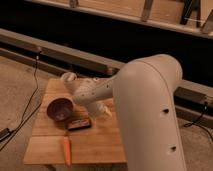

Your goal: Push the eraser across the table

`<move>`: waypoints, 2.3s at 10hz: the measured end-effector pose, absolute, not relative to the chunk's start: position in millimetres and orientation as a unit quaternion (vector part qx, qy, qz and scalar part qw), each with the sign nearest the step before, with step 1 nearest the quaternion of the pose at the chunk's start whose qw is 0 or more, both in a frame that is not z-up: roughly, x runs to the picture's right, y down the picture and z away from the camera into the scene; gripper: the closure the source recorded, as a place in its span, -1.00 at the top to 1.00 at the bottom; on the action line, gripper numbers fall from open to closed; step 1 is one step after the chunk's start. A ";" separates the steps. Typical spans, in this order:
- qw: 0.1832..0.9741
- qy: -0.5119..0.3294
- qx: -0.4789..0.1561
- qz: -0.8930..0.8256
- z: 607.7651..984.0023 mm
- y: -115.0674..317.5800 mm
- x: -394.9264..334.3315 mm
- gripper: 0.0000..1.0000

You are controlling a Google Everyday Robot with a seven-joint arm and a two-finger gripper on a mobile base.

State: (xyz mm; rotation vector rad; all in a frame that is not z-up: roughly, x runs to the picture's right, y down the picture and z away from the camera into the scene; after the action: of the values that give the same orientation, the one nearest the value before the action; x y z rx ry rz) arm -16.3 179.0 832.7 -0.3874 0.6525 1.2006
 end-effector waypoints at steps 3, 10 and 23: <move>0.765 0.269 -0.159 0.564 838.5 170.9 -16.1 0.30; 0.770 0.218 -0.153 0.580 836.4 177.3 -30.1 0.30; 0.776 0.195 -0.183 0.571 854.4 188.1 -48.5 0.30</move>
State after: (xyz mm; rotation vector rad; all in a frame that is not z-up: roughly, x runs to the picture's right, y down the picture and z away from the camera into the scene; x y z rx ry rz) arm -48.5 188.1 854.4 -0.3965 0.4216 1.2353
